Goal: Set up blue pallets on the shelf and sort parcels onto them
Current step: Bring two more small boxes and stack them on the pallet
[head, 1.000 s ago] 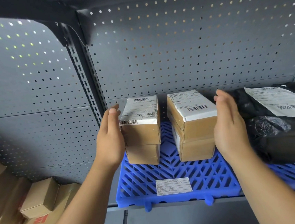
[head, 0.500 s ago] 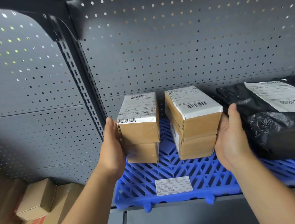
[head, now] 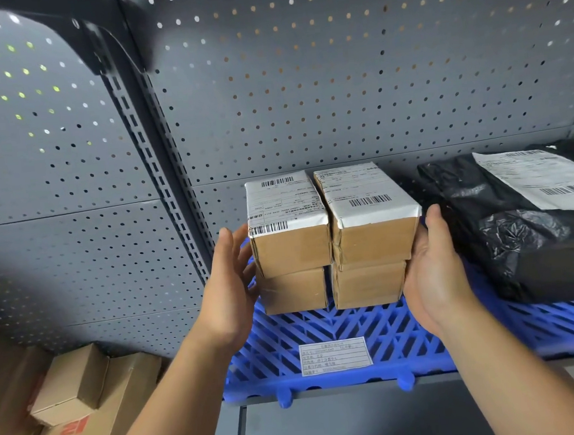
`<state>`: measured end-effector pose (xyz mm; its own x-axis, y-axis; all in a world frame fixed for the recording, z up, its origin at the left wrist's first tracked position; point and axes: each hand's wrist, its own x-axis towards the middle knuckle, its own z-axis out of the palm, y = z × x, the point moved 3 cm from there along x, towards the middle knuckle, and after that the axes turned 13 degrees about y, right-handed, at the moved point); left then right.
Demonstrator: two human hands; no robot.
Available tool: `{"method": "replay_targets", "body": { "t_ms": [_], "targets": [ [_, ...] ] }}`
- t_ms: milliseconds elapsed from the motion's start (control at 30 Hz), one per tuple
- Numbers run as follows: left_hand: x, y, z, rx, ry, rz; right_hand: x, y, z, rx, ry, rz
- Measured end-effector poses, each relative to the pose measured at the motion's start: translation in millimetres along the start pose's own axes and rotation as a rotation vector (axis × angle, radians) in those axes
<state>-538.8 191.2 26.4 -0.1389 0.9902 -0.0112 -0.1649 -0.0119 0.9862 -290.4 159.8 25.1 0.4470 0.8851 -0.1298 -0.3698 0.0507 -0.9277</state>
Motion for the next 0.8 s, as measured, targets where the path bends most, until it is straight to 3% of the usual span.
{"method": "replay_targets", "body": {
  "t_ms": [333,633,800],
  "targets": [
    [-9,5,5,0.049,-0.061,0.057,-4,1,2,-0.051,-0.023,-0.06],
    [-17,-1,-3,0.072,-0.143,0.196,-9,3,-4,-0.058,-0.058,-0.229],
    [-13,0,-5,0.074,-0.112,0.22,-13,2,-1,-0.199,-0.053,-0.385]
  ]
}}
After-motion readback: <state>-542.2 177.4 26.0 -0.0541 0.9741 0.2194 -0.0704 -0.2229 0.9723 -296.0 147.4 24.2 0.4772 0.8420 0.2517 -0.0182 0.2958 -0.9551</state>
